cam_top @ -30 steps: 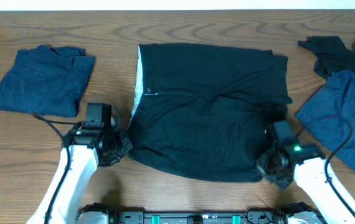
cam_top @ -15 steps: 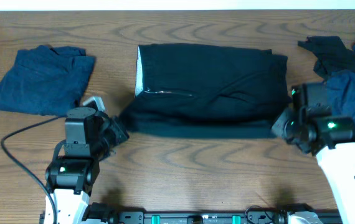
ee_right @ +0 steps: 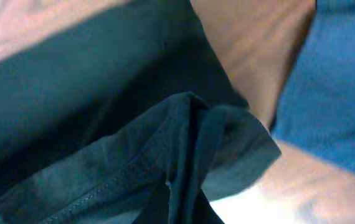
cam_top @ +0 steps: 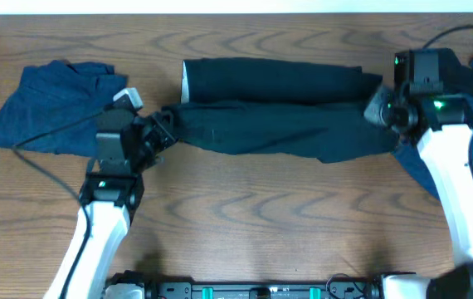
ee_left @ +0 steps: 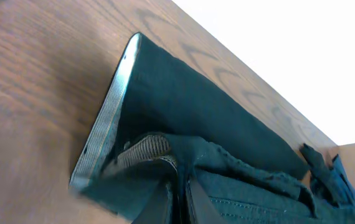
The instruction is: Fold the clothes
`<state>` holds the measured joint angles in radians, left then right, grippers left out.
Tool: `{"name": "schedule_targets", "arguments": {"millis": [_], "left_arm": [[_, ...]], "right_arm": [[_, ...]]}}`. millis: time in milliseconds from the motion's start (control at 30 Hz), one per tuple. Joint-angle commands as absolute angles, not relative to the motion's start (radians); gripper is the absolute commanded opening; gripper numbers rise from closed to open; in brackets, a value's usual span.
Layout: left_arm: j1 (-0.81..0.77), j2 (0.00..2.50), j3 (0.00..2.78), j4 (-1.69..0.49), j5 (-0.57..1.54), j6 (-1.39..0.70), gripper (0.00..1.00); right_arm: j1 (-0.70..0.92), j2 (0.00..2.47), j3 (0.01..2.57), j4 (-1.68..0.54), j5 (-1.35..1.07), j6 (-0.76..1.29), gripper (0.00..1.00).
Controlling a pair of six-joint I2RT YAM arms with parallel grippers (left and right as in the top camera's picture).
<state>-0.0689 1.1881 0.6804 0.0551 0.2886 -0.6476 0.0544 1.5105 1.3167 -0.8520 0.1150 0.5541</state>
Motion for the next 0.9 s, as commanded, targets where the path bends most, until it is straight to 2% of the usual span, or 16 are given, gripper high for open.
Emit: {"name": "schedule_targets", "arguments": {"millis": [0, 200, 400, 867], "left_arm": [[-0.062, 1.279, 0.719, 0.138, 0.250, -0.653, 0.06], [-0.062, 1.456, 0.727, 0.434, 0.250, -0.653, 0.06], [-0.062, 1.597, 0.727, 0.620, 0.250, -0.676, 0.06], [-0.065, 1.772, 0.806, 0.669, 0.249, -0.678, 0.06]], "right_arm": [[0.037, 1.559, 1.351, -0.799, 0.210, 0.527, 0.01], [0.038, 1.637, 1.351, -0.668, 0.221, 0.540, 0.01], [0.037, 1.714, 1.351, -0.600, 0.244, 0.588, 0.01], [0.034, 1.835, 1.351, -0.504, 0.248, 0.685, 0.01]]}}
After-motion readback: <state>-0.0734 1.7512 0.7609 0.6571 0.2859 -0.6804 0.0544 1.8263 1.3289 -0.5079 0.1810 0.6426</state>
